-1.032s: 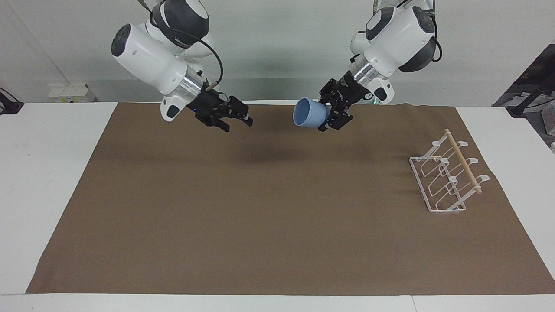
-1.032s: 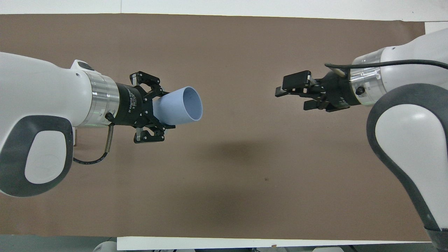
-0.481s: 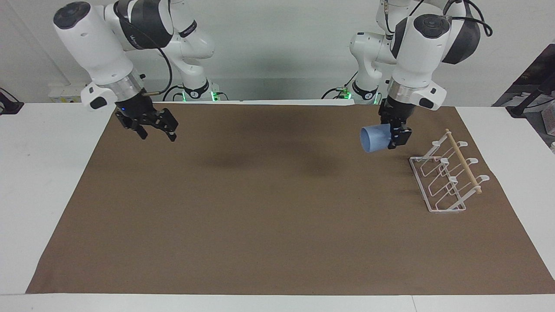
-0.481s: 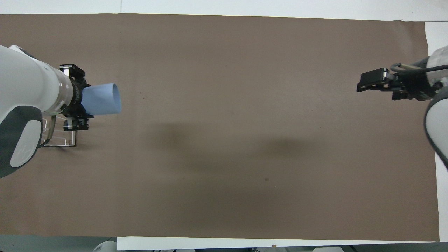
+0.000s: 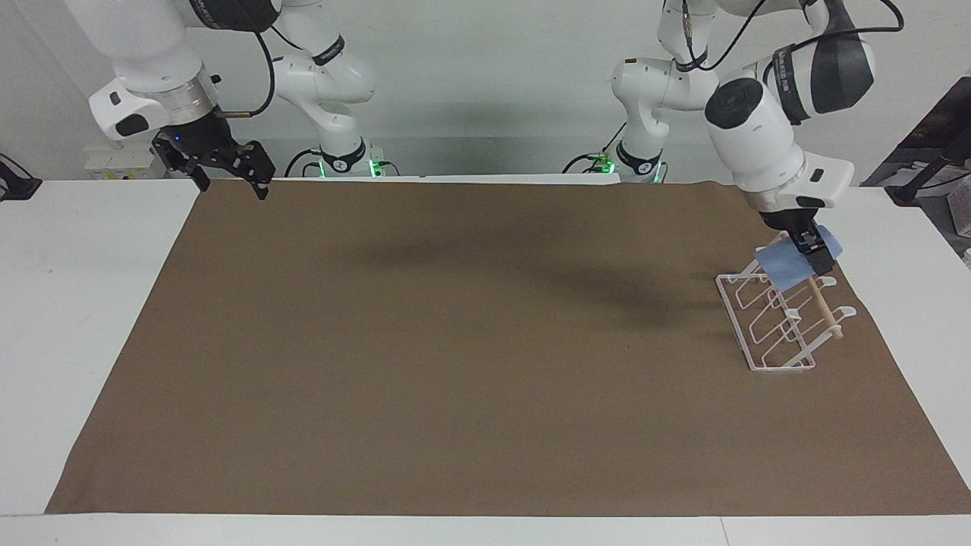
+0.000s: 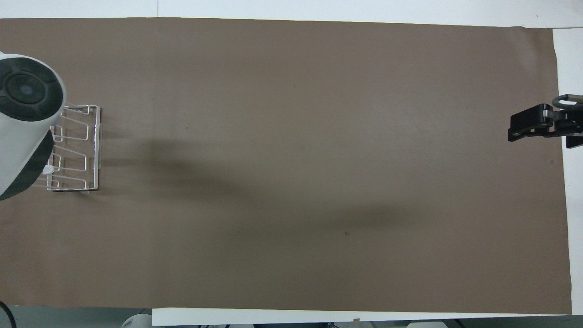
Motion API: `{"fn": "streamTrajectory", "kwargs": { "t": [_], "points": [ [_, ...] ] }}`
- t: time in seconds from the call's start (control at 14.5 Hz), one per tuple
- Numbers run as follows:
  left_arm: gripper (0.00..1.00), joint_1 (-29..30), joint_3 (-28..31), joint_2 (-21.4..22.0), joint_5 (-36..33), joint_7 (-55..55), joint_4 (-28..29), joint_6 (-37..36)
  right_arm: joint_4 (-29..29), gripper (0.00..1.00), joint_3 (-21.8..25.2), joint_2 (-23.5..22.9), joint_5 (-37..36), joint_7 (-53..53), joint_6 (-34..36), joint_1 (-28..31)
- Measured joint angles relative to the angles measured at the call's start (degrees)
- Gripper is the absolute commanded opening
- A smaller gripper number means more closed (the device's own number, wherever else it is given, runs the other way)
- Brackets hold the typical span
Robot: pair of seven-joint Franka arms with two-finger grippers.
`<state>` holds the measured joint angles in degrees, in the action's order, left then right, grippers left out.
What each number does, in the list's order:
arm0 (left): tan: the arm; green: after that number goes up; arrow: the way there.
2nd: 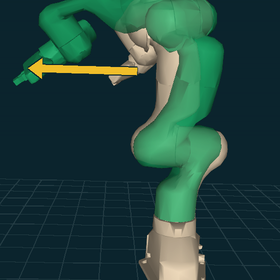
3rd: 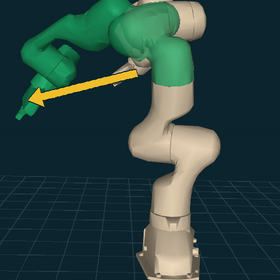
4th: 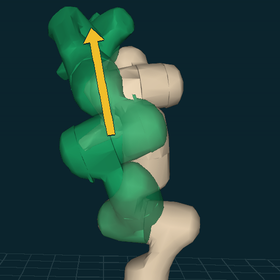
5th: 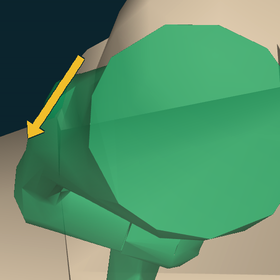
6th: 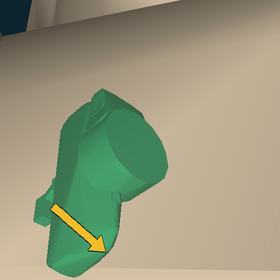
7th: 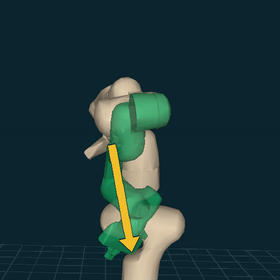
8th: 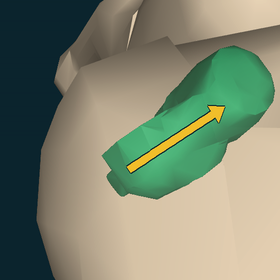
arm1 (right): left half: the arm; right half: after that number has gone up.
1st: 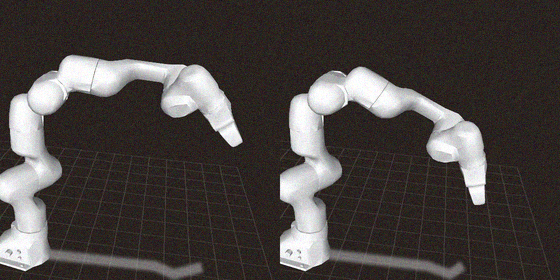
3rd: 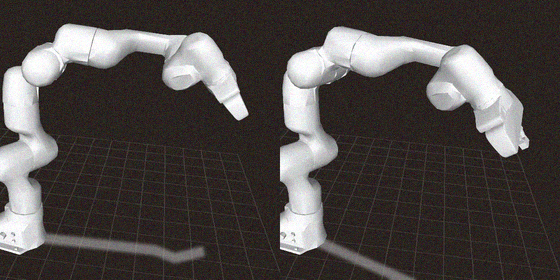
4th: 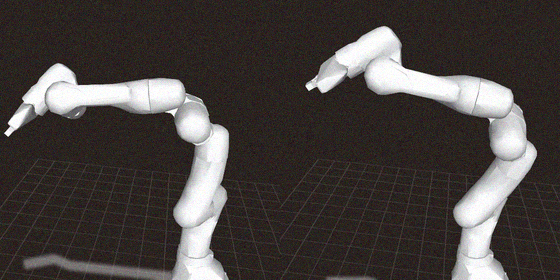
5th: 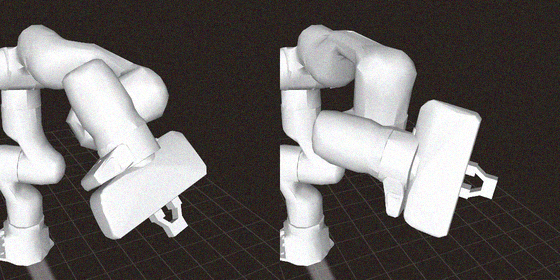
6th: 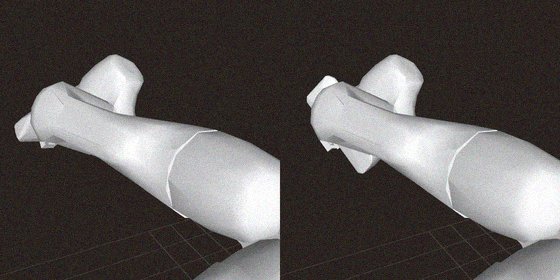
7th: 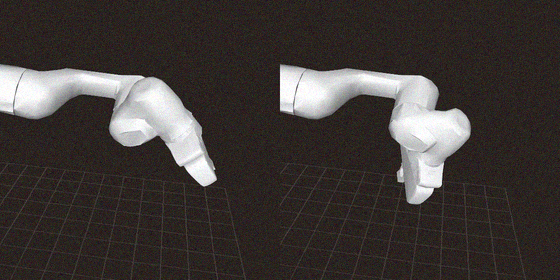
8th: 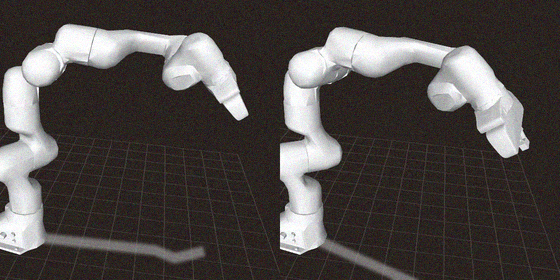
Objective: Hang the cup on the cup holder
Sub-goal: 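Carry the cup with the left gripper over the acrylic rack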
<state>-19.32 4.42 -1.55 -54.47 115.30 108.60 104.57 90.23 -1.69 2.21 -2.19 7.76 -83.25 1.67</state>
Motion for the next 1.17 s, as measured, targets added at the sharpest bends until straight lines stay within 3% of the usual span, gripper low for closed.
{"fn": "streamTrajectory", "kwargs": {
  "t": [0.21,0.34,1.17],
  "points": [
    [0.44,0.36,-0.01,-4.06,-8.7,3.16,0.01,-1.74,0.23,0.99,3.51,-0.08,0.0,-0.56,0.24,-3.6],
    [0.44,0.35,-0.08,-5.53,-10.81,4.62,0.0,-1.99,0.28,0.99,3.84,-0.08,0.0,-1.27,0.42,-3.71],
    [0.44,0.38,-0.4,-12.01,-11.31,7.33,0.05,-2.12,1.28,0.99,7.85,0.14,0.0,-5.94,1.73,-3.71]
  ]
}}
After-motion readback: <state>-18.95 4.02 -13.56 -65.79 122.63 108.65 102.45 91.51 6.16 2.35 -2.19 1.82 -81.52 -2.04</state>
